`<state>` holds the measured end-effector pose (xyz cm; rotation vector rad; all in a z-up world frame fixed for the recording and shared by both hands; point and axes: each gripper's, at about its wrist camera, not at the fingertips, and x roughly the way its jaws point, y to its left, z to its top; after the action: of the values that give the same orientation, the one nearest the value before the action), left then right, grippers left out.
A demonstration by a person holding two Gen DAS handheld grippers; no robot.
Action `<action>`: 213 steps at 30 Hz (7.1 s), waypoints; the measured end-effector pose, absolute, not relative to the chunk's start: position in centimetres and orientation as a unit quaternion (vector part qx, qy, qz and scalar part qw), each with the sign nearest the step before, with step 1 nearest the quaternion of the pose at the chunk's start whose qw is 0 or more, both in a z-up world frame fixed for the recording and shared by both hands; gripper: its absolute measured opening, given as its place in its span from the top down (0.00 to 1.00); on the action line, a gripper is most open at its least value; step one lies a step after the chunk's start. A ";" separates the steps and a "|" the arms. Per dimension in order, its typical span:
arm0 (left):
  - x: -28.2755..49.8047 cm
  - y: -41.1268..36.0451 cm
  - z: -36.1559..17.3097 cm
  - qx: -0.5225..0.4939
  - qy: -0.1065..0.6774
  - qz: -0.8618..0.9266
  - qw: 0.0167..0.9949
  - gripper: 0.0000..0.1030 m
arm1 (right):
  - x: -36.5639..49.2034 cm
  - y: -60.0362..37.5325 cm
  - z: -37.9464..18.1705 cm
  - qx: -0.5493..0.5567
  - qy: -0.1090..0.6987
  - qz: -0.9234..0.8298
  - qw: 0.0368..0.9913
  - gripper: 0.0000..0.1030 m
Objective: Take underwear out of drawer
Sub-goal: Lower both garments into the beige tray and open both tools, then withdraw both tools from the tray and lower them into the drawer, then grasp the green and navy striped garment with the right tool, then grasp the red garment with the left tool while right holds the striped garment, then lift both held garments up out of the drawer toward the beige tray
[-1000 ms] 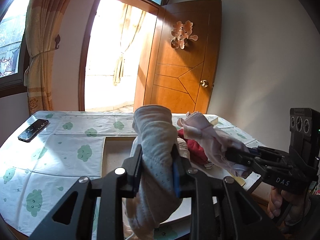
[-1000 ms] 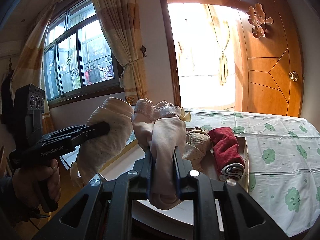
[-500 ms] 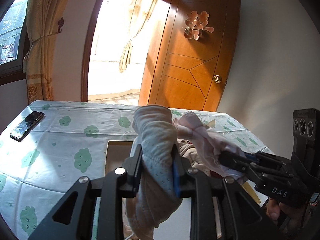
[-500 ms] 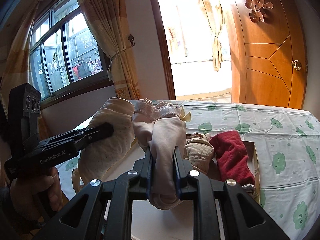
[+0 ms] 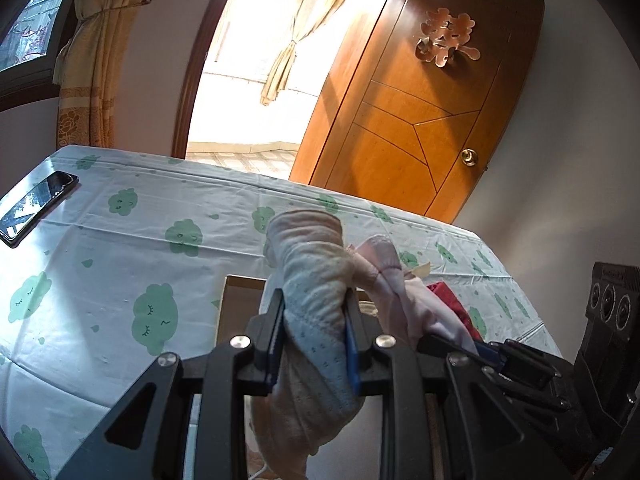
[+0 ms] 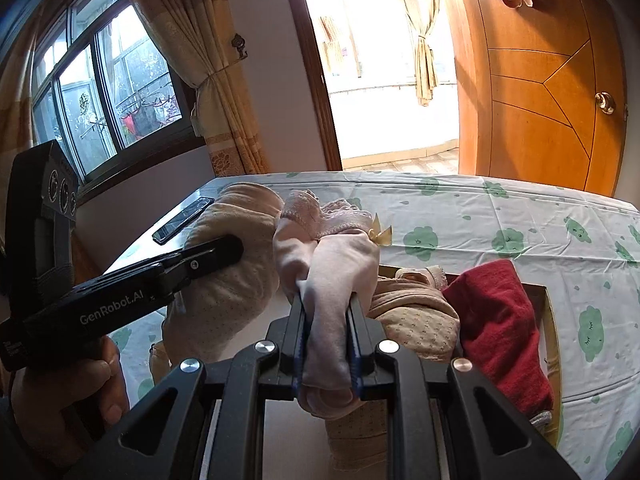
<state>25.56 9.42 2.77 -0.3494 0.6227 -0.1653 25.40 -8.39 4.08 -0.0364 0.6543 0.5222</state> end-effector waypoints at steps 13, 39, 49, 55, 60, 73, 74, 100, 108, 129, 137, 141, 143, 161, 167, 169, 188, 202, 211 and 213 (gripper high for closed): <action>27.0 9.6 1.1 -0.169 0.335 -0.048 0.926 0.59 | 26.6 -5.9 1.4 -0.055 0.371 0.256 0.891 0.79; 15.0 7.9 4.4 -0.144 0.264 -0.099 0.949 0.34 | 16.7 -11.9 3.6 -0.046 0.326 0.296 0.897 0.35; 8.5 5.3 3.8 -0.115 0.261 -0.149 0.947 0.34 | 11.0 -15.6 3.6 -0.035 0.316 0.327 0.890 0.34; 4.6 4.8 1.4 -0.094 0.278 -0.149 0.944 0.32 | 7.3 -18.2 2.4 -0.023 0.307 0.335 0.890 0.29; 2.3 5.2 -1.7 -0.093 0.308 -0.138 0.937 0.31 | 5.1 -19.4 0.3 -0.006 0.316 0.337 0.887 0.28; -1.5 5.8 -6.8 -0.101 0.347 -0.102 0.927 0.31 | 2.8 -17.8 -7.1 0.037 0.409 0.361 0.837 0.28; -1.7 5.8 -7.0 -0.101 0.347 -0.101 0.927 0.31 | 2.8 -17.3 -7.3 0.034 0.413 0.363 0.835 0.28; -2.3 7.5 -6.4 -0.097 0.337 -0.084 0.933 0.16 | 6.4 -5.0 -15.5 -0.095 0.612 0.375 0.690 0.28; -2.3 7.6 -6.4 -0.100 0.338 -0.088 0.932 0.15 | 7.3 -4.0 -17.5 -0.109 0.640 0.396 0.650 0.35; -0.8 3.3 -8.7 -0.045 0.411 -0.131 0.901 0.16 | 7.1 -9.3 -14.8 -0.202 0.600 0.394 0.666 0.72; 1.1 1.4 -11.1 -0.008 0.482 -0.129 0.867 0.18 | 6.9 -12.2 -15.0 -0.189 0.589 0.389 0.683 0.72; 2.2 0.7 -12.3 0.008 0.520 -0.133 0.844 0.19 | 7.7 -14.7 -15.3 -0.175 0.584 0.400 0.684 0.72; 2.6 0.5 -12.9 0.019 0.536 -0.131 0.833 0.19 | 7.9 -15.2 -15.2 -0.169 0.582 0.406 0.684 0.72; 4.8 -3.1 -17.0 0.189 0.627 -0.092 0.750 0.19 | 8.2 -17.7 -14.4 -0.146 0.570 0.448 0.673 0.72; 5.3 -3.9 -17.6 0.206 0.635 -0.092 0.739 0.20 | 8.8 -17.4 -14.9 -0.155 0.586 0.432 0.668 0.67; 5.2 -4.3 -17.7 0.211 0.632 -0.095 0.739 0.23 | 9.0 -17.4 -15.0 -0.158 0.588 0.430 0.666 0.65; 2.0 -2.1 -14.8 0.138 0.568 -0.109 0.804 0.60 | 6.9 -17.9 -13.1 -0.161 0.537 0.452 0.694 0.75; -2.0 1.6 -11.0 0.038 0.484 -0.116 0.867 0.61 | 5.6 -21.3 -10.0 -0.132 0.473 0.481 0.727 0.75; -2.0 3.7 -9.4 -0.005 0.446 -0.123 0.887 0.61 | 4.3 -22.1 -8.4 -0.129 0.434 0.476 0.754 0.75; -2.7 4.8 -9.2 -0.013 0.439 -0.126 0.890 0.61 | 4.3 -22.4 -8.2 -0.126 0.432 0.475 0.756 0.75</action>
<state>-2.67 4.81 -9.24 -0.0279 0.9108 -0.2621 4.28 -22.35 -8.22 -0.2750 0.9408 1.0359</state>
